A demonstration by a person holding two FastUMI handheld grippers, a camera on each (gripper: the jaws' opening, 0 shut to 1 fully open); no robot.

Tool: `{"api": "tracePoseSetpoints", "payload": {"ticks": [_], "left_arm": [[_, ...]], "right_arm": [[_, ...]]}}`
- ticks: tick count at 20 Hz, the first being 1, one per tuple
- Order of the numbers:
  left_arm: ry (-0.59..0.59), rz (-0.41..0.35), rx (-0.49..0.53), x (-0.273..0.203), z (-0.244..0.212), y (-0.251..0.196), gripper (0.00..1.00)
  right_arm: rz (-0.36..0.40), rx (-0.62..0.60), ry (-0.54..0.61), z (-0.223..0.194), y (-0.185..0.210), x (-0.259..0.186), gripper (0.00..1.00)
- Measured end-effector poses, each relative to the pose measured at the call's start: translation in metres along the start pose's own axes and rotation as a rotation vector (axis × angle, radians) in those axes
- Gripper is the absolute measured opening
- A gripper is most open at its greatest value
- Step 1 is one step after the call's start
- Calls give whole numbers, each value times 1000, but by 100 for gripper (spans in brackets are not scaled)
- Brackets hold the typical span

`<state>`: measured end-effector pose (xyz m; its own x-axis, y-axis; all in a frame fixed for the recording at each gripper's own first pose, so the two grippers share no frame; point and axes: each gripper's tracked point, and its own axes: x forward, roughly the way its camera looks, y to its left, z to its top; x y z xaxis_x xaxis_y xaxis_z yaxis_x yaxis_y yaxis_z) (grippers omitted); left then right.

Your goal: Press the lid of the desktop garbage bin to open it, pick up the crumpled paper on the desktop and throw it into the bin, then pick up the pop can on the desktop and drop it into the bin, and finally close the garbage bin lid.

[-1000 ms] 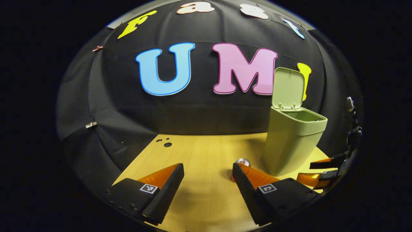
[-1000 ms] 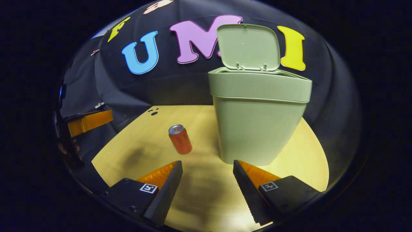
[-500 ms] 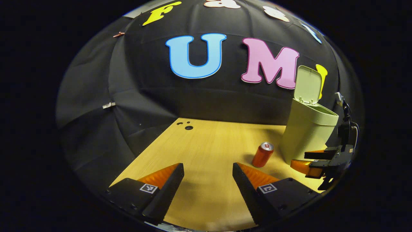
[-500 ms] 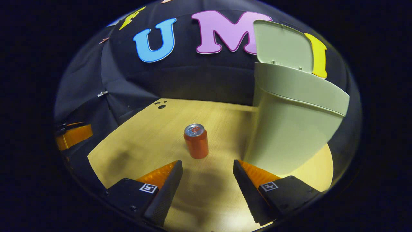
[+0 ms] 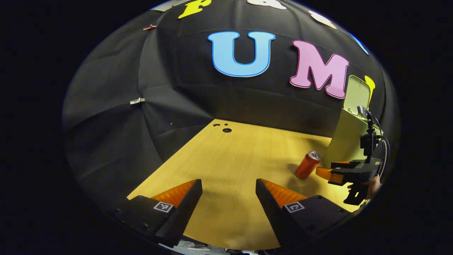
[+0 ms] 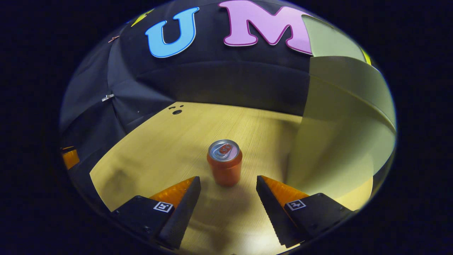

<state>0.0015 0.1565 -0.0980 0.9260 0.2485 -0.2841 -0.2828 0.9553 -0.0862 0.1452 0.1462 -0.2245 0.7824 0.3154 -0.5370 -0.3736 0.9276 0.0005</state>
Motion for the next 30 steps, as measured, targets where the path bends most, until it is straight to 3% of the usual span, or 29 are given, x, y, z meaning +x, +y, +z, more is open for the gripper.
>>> {"api": "tracePoseSetpoints", "payload": {"ticks": [9,17,22,24,30], "left_arm": [[14,59,24,-9,-5,17,97],[19,72,41,-18,-7,13,98],[22,63,54,-22,-8,5,98],[19,54,60,-23,-7,0,98],[-6,17,57,-25,0,-14,98]], "right_arm": [[-7,-24,36,-2,11,50,99],[-50,-4,40,2,0,77,99],[-28,6,37,7,4,83,99],[-6,1,42,8,8,80,82],[26,-58,3,29,18,55,83]]}}
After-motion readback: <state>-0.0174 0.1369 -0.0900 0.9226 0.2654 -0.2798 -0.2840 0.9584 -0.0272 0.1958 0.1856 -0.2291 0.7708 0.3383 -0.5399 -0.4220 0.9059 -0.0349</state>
